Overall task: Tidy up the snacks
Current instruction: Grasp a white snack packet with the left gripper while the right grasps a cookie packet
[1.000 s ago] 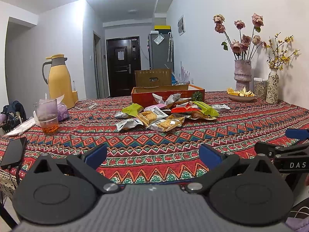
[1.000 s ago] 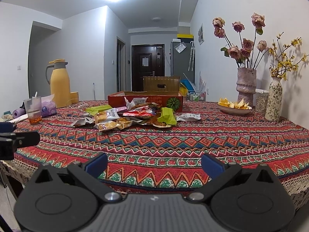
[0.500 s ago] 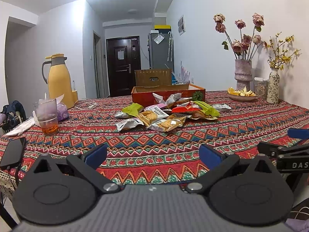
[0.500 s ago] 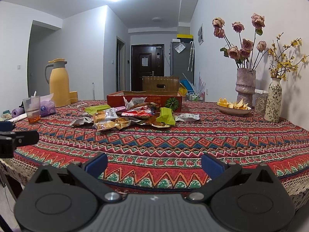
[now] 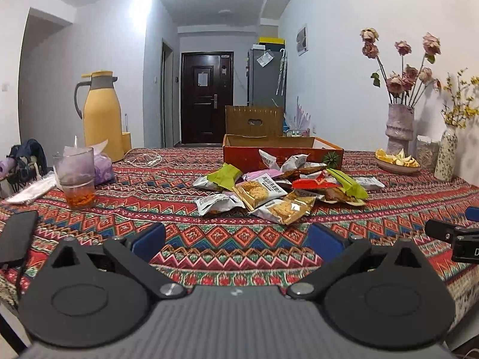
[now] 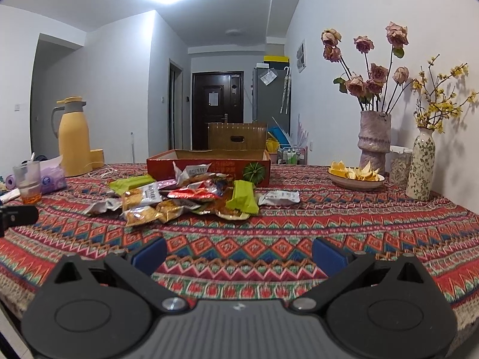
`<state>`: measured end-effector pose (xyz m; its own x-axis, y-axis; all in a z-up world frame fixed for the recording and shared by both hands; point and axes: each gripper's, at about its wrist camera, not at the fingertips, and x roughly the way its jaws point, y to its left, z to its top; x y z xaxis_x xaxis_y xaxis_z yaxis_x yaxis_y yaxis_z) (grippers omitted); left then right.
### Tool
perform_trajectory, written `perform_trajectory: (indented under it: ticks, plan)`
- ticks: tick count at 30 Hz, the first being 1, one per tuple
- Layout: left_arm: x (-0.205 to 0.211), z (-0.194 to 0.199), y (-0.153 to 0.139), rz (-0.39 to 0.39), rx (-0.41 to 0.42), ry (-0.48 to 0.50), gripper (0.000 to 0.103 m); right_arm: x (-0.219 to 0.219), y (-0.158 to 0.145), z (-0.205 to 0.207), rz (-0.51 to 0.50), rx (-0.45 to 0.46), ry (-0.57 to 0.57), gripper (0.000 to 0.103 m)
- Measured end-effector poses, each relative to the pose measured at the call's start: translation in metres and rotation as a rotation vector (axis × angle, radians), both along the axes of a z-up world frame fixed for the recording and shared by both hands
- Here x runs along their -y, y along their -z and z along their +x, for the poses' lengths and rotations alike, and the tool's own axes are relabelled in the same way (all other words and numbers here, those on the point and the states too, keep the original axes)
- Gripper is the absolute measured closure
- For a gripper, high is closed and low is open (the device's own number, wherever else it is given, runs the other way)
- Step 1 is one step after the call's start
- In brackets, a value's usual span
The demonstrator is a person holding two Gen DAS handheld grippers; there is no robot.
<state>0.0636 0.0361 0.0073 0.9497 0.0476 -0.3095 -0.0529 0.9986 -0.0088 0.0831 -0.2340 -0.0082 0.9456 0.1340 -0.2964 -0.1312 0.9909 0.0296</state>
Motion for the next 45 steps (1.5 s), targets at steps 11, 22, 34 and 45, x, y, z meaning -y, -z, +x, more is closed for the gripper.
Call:
perform_trajectory:
  ticks: [11, 22, 34, 45]
  plan:
    - [-0.015, 0.061, -0.002, 0.029, -0.048, 0.073, 0.0, -0.014, -0.015, 0.055, 0.031, -0.061, -0.036, 0.0]
    - [-0.057, 0.159, -0.003, 0.283, -0.142, 0.48, 0.0, -0.077, -0.017, 0.137, 0.101, -0.134, -0.304, 0.0]
    - [-0.093, 0.269, 0.028, 0.223, -0.386, 0.761, 0.025, -0.161, 0.007, 0.212, -0.093, -0.318, -0.489, 0.032]
    - [-0.087, 0.217, 0.02, 0.131, -0.372, 0.62, 0.057, -0.138, 0.011, 0.17, -0.125, -0.36, -0.461, 0.061]
